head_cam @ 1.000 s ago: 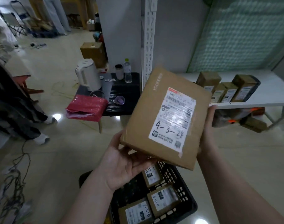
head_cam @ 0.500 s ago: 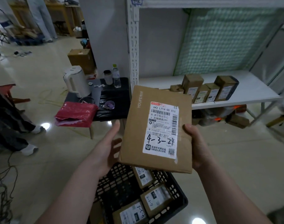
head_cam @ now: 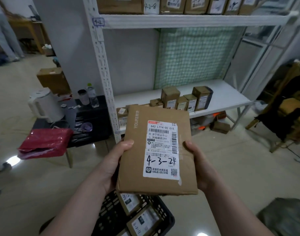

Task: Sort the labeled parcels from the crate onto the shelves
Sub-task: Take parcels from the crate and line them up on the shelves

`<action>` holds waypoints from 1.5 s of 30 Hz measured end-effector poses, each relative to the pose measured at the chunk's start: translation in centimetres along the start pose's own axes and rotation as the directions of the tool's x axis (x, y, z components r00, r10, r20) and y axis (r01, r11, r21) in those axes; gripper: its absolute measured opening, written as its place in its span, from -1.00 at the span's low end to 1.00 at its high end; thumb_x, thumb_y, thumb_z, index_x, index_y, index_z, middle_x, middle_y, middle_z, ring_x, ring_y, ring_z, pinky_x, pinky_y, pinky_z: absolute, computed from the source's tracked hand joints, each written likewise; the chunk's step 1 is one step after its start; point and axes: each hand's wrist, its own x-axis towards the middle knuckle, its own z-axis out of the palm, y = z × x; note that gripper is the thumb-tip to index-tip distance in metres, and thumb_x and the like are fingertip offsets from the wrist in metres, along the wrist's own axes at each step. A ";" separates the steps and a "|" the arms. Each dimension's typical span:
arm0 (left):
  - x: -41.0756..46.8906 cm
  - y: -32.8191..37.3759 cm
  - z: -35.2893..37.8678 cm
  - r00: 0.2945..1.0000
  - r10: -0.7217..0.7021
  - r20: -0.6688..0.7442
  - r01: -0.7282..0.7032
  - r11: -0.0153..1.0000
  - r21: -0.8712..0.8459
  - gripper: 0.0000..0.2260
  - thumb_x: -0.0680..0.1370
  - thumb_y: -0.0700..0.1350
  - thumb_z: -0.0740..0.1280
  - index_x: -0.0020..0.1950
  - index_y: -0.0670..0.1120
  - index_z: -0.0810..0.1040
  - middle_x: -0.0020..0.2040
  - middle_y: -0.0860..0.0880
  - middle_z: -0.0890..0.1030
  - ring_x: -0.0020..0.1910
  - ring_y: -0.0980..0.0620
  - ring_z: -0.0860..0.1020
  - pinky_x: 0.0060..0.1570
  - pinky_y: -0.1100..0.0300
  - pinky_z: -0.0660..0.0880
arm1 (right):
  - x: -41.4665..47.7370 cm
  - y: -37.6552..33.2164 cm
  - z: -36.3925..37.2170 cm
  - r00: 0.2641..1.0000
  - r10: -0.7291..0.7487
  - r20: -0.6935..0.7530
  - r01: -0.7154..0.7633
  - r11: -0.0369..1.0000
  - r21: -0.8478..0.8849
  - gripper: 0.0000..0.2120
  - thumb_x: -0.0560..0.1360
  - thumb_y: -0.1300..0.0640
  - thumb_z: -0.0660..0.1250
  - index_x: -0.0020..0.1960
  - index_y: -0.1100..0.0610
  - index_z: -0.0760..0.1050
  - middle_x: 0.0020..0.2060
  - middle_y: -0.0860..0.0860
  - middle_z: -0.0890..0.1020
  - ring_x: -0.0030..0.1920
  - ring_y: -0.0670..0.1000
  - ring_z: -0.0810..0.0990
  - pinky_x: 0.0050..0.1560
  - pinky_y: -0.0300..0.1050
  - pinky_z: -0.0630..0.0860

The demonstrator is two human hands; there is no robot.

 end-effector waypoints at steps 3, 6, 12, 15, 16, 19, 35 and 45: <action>2.0 -0.5 3.1 1.000 0.003 0.007 -0.003 1.000 0.030 -0.47 0.25 0.13 0.44 0.17 -0.03 0.58 -0.05 -0.18 0.69 -0.19 -0.14 0.68 -0.33 0.04 0.59 | -0.9 -1.7 -3.2 0.999 0.004 -0.038 -0.005 1.000 -0.019 -0.06 -0.03 -0.24 0.65 0.26 0.15 0.57 0.19 0.23 0.63 0.10 0.20 0.64 0.26 0.16 0.48; 4.6 -1.0 7.0 1.000 0.016 -0.001 -0.016 0.997 0.081 -0.36 0.19 0.12 0.49 0.22 -0.06 0.54 -0.01 -0.19 0.68 -0.12 -0.16 0.67 -0.24 -0.02 0.60 | -1.6 -3.7 -6.9 0.997 0.029 -0.068 -0.034 0.997 -0.074 -0.28 0.20 -0.27 0.52 0.23 0.11 0.58 0.15 0.18 0.66 0.08 0.15 0.68 0.15 0.08 0.57; 11.7 -2.9 17.7 0.997 0.068 0.029 -0.072 0.979 0.190 -0.21 0.13 0.17 0.53 0.33 0.03 0.45 0.11 -0.20 0.64 0.08 -0.25 0.60 0.02 -0.17 0.55 | -2.8 -9.3 -17.4 0.987 0.071 -0.143 -0.085 0.992 -0.092 -0.49 0.34 -0.24 0.42 0.12 0.09 0.68 0.13 0.16 0.67 0.09 0.16 0.68 -0.07 0.00 0.64; 15.2 -4.4 23.1 0.996 0.081 0.038 -0.087 0.978 0.191 -0.22 0.15 0.17 0.53 0.35 0.12 0.41 0.08 -0.15 0.66 0.03 -0.19 0.64 -0.12 -0.07 0.58 | -3.5 -12.4 -22.7 0.981 0.078 -0.175 -0.100 0.988 -0.119 -0.55 0.32 -0.25 0.45 0.07 0.03 0.70 0.14 0.14 0.67 0.11 0.14 0.68 -0.06 0.00 0.64; 16.2 -5.0 24.7 0.996 0.074 0.042 -0.080 0.979 0.187 -0.21 0.15 0.18 0.53 0.35 0.16 0.39 0.07 -0.12 0.67 0.02 -0.16 0.65 -0.15 -0.04 0.58 | -3.6 -13.4 -24.4 0.979 0.086 -0.186 -0.108 0.987 -0.116 -0.58 0.35 -0.23 0.44 0.05 0.03 0.71 0.14 0.14 0.67 0.10 0.14 0.68 -0.07 0.00 0.64; 18.7 -6.3 28.9 0.998 0.042 0.053 -0.053 0.971 0.233 -0.17 0.14 0.23 0.52 0.38 0.24 0.34 0.06 -0.02 0.68 0.02 -0.06 0.65 -0.21 0.06 0.59 | -3.8 -15.6 -29.1 0.967 0.107 -0.230 -0.130 0.987 -0.090 -0.60 0.36 -0.18 0.42 0.04 0.07 0.71 0.12 0.16 0.68 0.08 0.17 0.69 -0.11 0.02 0.65; 39.8 -3.6 43.9 0.982 0.063 0.177 -0.153 0.813 0.562 -0.20 0.16 0.25 0.55 0.38 0.27 0.38 0.24 0.06 0.53 0.15 0.04 0.54 0.12 0.00 0.52 | 5.1 -25.3 -48.4 0.909 -0.028 -0.416 0.008 0.999 -0.051 -0.31 0.28 -0.34 0.39 0.31 -0.02 0.51 0.16 0.05 0.67 0.19 0.13 0.63 0.14 0.20 0.54; 55.9 2.3 52.9 0.984 0.013 0.178 -0.112 0.822 0.558 -0.09 0.13 0.26 0.51 0.44 0.19 0.26 0.23 0.09 0.54 0.12 0.05 0.55 0.09 0.03 0.52 | 15.3 -38.8 -57.9 0.905 -0.054 -0.422 0.057 0.998 -0.006 -0.32 0.26 -0.49 0.23 0.28 -0.19 0.48 0.31 0.01 0.55 0.36 0.08 0.44 0.16 0.35 0.45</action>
